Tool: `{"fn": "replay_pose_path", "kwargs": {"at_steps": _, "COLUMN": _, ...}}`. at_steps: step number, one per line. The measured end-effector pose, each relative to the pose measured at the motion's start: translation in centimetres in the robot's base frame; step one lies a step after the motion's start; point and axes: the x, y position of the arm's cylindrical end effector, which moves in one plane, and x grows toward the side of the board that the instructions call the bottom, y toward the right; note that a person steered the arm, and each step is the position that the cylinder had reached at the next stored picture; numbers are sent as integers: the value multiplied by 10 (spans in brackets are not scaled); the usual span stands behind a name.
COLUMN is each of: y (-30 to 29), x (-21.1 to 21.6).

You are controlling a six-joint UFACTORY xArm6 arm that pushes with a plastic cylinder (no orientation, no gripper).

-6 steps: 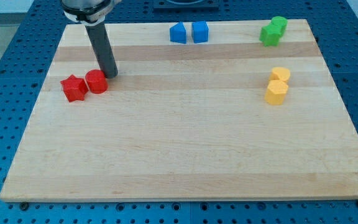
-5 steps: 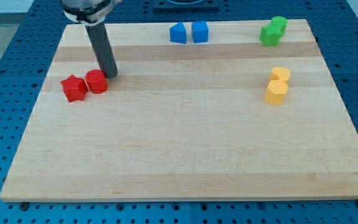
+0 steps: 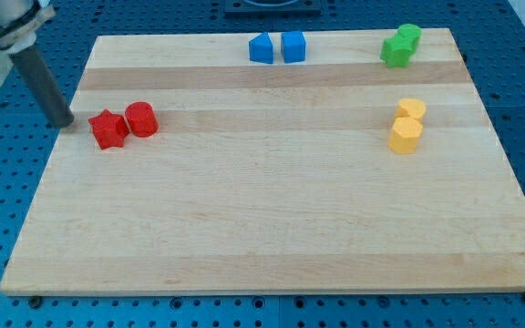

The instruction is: Push the red star to the bottom left of the triangle

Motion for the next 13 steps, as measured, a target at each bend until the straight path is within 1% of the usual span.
{"fn": "replay_pose_path", "kwargs": {"at_steps": 1, "y": 2, "x": 34}}
{"fn": "replay_pose_path", "kwargs": {"at_steps": 2, "y": 19, "x": 34}}
{"fn": "replay_pose_path", "kwargs": {"at_steps": 4, "y": 87, "x": 8}}
{"fn": "replay_pose_path", "kwargs": {"at_steps": 5, "y": 110, "x": -14}}
{"fn": "replay_pose_path", "kwargs": {"at_steps": 6, "y": 119, "x": -43}}
{"fn": "replay_pose_path", "kwargs": {"at_steps": 8, "y": 166, "x": -88}}
{"fn": "replay_pose_path", "kwargs": {"at_steps": 10, "y": 171, "x": -121}}
{"fn": "replay_pose_path", "kwargs": {"at_steps": 12, "y": 177, "x": -145}}
{"fn": "replay_pose_path", "kwargs": {"at_steps": 13, "y": 200, "x": -146}}
